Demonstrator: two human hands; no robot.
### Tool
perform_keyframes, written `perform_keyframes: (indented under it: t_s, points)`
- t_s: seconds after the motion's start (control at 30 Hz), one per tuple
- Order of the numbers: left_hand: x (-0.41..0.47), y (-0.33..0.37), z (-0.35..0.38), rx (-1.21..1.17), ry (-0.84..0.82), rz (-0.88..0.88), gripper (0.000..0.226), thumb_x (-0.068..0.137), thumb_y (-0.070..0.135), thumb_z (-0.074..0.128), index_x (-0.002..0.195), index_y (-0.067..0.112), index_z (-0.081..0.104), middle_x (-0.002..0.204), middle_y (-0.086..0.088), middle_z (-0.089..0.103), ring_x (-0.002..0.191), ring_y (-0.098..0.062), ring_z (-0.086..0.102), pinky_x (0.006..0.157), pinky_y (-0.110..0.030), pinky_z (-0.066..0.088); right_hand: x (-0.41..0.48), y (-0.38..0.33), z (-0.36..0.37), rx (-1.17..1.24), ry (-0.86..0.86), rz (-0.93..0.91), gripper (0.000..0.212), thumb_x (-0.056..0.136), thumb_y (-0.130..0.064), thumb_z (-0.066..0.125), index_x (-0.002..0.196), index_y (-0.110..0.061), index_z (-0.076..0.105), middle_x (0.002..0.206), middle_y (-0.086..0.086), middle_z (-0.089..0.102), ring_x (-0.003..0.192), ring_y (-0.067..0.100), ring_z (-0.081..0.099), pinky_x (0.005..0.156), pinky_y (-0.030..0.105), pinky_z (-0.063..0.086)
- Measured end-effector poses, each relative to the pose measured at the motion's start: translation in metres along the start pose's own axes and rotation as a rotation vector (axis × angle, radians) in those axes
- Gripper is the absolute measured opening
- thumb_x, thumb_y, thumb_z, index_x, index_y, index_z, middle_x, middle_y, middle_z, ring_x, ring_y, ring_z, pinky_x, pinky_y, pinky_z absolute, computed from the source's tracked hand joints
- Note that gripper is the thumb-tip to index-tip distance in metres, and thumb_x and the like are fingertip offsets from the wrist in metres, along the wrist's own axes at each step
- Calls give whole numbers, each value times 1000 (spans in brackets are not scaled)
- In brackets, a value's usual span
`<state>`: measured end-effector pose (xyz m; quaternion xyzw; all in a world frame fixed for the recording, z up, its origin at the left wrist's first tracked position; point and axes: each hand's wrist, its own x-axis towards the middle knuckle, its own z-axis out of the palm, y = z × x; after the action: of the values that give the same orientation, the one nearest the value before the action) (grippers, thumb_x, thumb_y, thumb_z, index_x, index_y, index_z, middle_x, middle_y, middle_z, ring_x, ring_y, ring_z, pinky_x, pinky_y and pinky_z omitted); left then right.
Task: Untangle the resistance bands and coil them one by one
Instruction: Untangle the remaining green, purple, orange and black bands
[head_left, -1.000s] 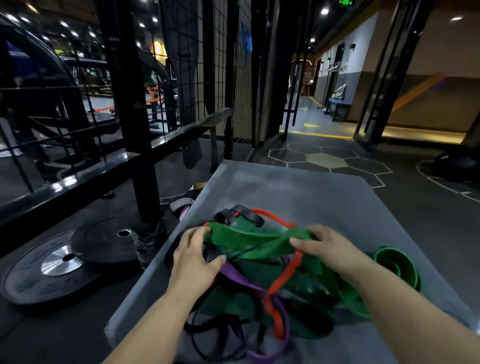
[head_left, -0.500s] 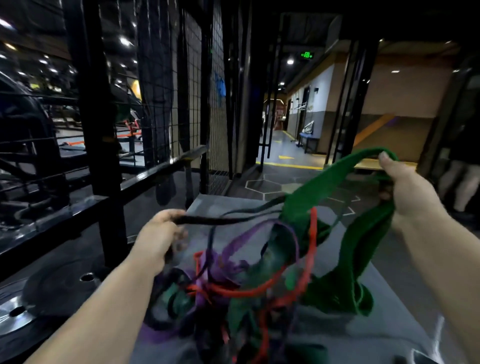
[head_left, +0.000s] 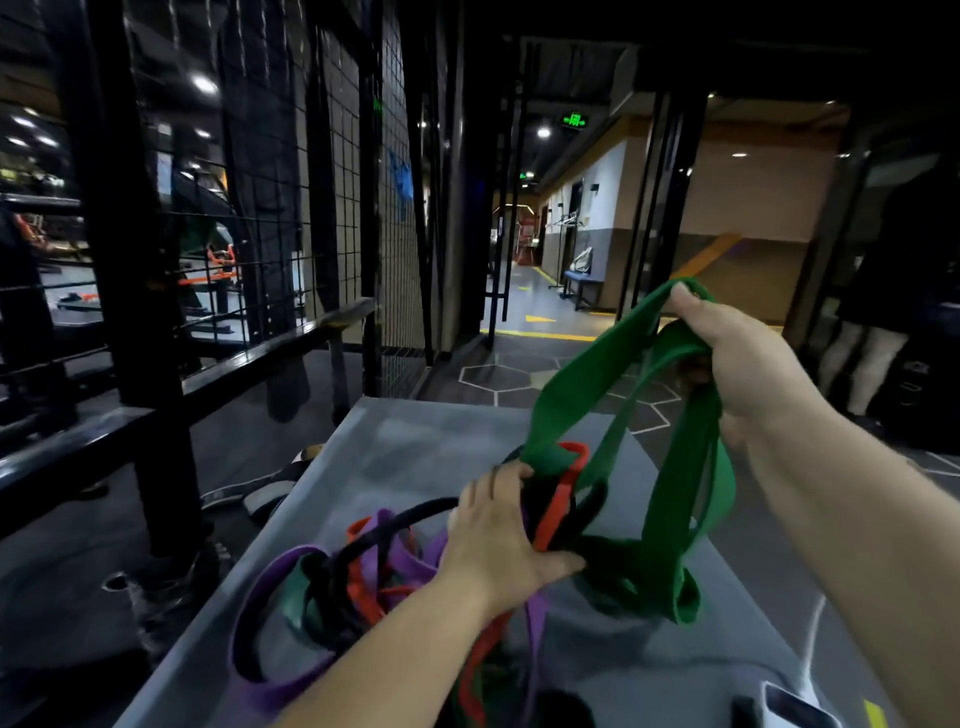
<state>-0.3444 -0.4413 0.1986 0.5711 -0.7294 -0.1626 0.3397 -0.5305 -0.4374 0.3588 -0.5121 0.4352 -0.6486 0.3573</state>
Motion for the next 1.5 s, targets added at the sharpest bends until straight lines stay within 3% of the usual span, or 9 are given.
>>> perform_keyframes:
  t_s: [0.13, 0.3, 0.4, 0.5, 0.63, 0.77, 0.9, 1.1, 1.5]
  points:
    - [14, 13, -21, 223, 144, 65, 66, 69, 53, 66, 124, 32, 36, 120, 11, 47, 114, -19, 43, 95, -35, 37, 6, -27, -9, 10, 108, -45, 27, 88, -47, 65, 75, -23, 60, 54, -12, 58, 49, 8, 49, 48, 20, 39]
    - [25, 14, -72, 437, -314, -143, 56, 61, 82, 55, 96, 39, 59, 101, 11, 63, 102, -16, 57, 93, -34, 41, 14, -52, -18, 102, 248, -56, 31, 85, -54, 66, 77, -25, 60, 65, -8, 53, 52, 10, 45, 51, 25, 38]
    - [13, -6, -95, 536, -742, -266, 82, 59, 79, 67, 125, 31, 55, 128, 6, 57, 113, -18, 58, 100, -33, 46, 15, -59, -18, 121, 269, -58, 31, 88, -53, 62, 79, -24, 59, 62, -9, 55, 40, 5, 47, 45, 19, 38]
    - [-3, -24, -103, 626, -823, -253, 97, 63, 58, 81, 146, 32, 36, 145, 12, 45, 127, -13, 49, 103, -22, 38, 13, -62, -14, 93, 245, -38, 30, 90, -53, 60, 81, -25, 58, 70, -7, 58, 52, 8, 50, 53, 27, 38]
    - [-6, -11, -93, 526, -682, -32, 126, 62, 52, 84, 154, 36, -1, 161, 9, 14, 145, -16, 22, 115, -32, 24, 9, -65, 7, -30, 147, -45, 38, 91, -57, 56, 101, -22, 63, 90, -3, 62, 82, 16, 56, 69, 33, 44]
    - [1, 27, -64, -243, -177, 43, 88, 56, 43, 90, 126, 36, 37, 116, 21, 59, 101, 4, 58, 90, -13, 45, 6, -82, 29, -52, 80, -96, 47, 86, -60, 60, 110, -20, 63, 129, 7, 61, 120, 28, 56, 106, 49, 42]
    - [6, 39, -48, -290, -169, -19, 51, 69, 30, 84, 107, 34, 50, 95, 12, 67, 86, -6, 64, 79, -21, 52, 16, -109, 38, -12, 111, -165, 36, 87, -57, 61, 89, -21, 66, 113, 9, 68, 106, 30, 64, 100, 53, 48]
    - [41, 66, -134, -890, -209, -140, 11, 72, 4, 59, 80, 0, 66, 64, -17, 65, 48, -24, 61, 51, -30, 54, 47, -132, 22, -120, 230, -196, 57, 85, -60, 61, 121, -17, 63, 108, -1, 63, 93, 18, 57, 82, 32, 43]
    - [99, 190, -371, 71, 332, 74, 3, 62, 14, 64, 64, 13, 62, 57, -7, 57, 44, -21, 51, 46, -24, 42, 87, -149, 0, -147, 228, -161, 72, 70, -75, 63, 107, -13, 67, 87, 7, 59, 60, 20, 46, 54, 29, 33]
